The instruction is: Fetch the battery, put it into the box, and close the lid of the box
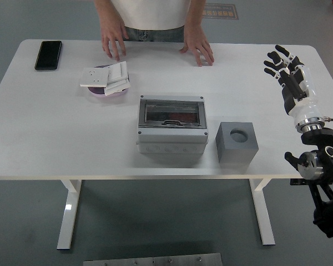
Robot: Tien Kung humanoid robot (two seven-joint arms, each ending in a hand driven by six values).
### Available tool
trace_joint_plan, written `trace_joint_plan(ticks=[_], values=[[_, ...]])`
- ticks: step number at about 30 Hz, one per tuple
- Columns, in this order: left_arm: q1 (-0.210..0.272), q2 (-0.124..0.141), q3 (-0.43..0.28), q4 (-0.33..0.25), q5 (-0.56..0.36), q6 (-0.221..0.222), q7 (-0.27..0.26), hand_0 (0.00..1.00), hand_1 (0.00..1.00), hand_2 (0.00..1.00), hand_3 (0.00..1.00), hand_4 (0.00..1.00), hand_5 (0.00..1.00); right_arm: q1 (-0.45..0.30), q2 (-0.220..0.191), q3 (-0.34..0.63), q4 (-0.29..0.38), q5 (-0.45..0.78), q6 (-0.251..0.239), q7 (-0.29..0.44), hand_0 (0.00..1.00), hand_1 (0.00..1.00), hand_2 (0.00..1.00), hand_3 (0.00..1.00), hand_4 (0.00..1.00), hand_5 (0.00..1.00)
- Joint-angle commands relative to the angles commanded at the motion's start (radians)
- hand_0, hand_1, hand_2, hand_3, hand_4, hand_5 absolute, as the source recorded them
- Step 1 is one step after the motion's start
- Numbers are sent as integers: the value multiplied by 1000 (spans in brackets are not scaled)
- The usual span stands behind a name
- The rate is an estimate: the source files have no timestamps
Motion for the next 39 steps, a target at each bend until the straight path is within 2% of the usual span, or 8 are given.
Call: trace_joint_plan(ticks=[11,12,17,18,39], values=[[0,1,0,0,0,-1,1,605,718,599,588,446,2,1,-6,-8,1,-4,0,-8,796,748,756,794,998,509],[0,2,0,0,0,-1,1,606,719,599,589,442,2,1,-6,-8,1,-4,0,-9,796,721,712,754,998,515],[-2,3,-1,0,3,-1,2,606,719,599,589,442,2,0,-7,-7,2,-3,-1,-10,796,721,712,754,998,515],[-2,3,-1,0,3,-1,2,606,719,599,589,440,2,0,-7,-6,2,-3,-1,-11,794,702,689,728,998,521],[-7,2,-4,1,12,-4,4,605,719,599,588,437,2,-1,-6,9,7,-2,-4,-13,795,712,684,728,998,527]])
